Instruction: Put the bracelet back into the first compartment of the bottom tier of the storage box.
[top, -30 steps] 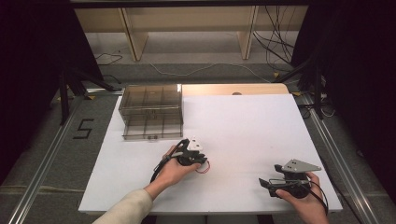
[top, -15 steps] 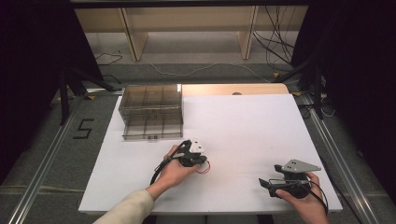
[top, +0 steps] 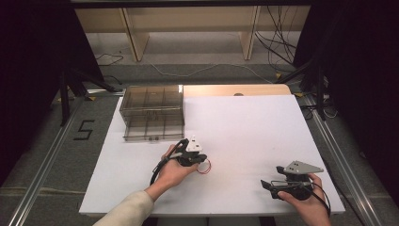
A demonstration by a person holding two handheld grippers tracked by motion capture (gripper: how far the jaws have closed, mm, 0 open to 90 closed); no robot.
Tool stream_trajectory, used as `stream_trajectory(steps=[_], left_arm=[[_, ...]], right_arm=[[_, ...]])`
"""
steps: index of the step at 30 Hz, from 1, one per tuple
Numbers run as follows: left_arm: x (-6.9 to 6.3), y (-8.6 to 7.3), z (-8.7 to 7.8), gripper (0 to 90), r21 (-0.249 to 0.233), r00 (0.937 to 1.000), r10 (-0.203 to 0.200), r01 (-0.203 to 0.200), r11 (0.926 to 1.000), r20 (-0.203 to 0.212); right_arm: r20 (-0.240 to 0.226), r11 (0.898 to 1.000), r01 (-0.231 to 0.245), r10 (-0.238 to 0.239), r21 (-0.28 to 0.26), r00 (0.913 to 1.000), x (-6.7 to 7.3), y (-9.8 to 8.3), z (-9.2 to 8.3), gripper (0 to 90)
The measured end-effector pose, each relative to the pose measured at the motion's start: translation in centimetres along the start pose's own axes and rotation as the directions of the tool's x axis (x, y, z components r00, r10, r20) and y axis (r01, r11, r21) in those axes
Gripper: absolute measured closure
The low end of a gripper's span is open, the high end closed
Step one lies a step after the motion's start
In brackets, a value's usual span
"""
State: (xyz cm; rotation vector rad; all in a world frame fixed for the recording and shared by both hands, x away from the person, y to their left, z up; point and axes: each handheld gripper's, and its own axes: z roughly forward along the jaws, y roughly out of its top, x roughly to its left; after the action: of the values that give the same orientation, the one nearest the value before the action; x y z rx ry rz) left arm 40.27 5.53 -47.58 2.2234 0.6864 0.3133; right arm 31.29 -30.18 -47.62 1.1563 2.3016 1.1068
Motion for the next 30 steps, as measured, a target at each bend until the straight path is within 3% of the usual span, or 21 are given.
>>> stream_trajectory(steps=[30], left_arm=[[1.7,0.0,-2.9,89.5,-0.069,0.9965,-0.042,0.038,0.9969,-0.072]], right_arm=[[-0.002,1.0,-0.003,0.003,-0.002,1.0,0.0,0.0,0.0,17.9]])
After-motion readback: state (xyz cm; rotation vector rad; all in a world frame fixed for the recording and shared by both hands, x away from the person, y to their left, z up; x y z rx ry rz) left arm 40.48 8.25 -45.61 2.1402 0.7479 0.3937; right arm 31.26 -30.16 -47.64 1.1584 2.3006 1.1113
